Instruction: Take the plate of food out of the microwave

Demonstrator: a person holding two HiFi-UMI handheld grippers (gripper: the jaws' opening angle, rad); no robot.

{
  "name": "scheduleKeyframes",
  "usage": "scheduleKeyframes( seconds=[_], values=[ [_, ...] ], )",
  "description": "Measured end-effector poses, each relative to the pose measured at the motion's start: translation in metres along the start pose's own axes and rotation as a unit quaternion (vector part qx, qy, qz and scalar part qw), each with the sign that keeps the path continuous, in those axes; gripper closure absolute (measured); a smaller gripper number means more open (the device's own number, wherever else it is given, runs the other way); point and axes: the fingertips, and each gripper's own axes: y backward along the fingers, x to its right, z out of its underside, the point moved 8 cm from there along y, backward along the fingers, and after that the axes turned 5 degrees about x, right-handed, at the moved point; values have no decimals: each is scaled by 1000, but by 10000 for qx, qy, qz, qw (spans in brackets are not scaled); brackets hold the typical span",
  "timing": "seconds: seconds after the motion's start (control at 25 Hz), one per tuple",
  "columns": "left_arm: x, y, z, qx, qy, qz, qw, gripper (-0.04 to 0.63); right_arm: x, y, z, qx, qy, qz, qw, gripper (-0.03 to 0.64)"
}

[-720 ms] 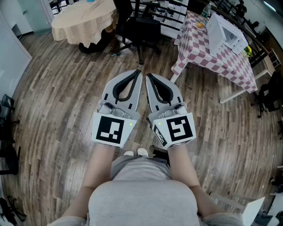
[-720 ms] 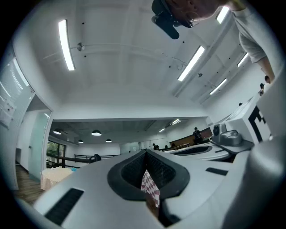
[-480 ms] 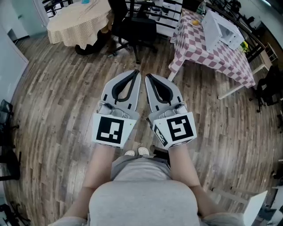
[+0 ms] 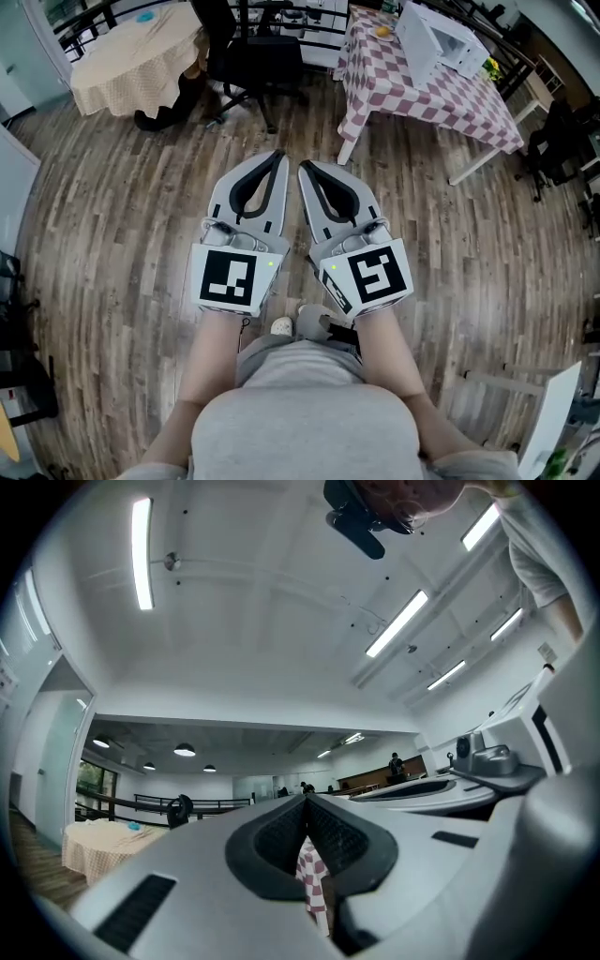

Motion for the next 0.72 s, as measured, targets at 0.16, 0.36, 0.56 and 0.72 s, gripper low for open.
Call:
scheduleKeyframes(
  seconds=[0.16,0.36,0.56,0.72],
  values=[
    [7,-7,6,-63,13,219,9997,594,3,5,2,-55,124,161,9998,595],
    [16,-25,15,-126,40,362,9993,594,23,10,11,-72,69,418,9991,595],
    [32,-56,24,-142,22,482,9987,594,60,17,17,-47,37,592,9982,595],
    [47,-87,30,-109,69,540,9985,594,92,20,23,-122,108,621,9979,595]
  ],
)
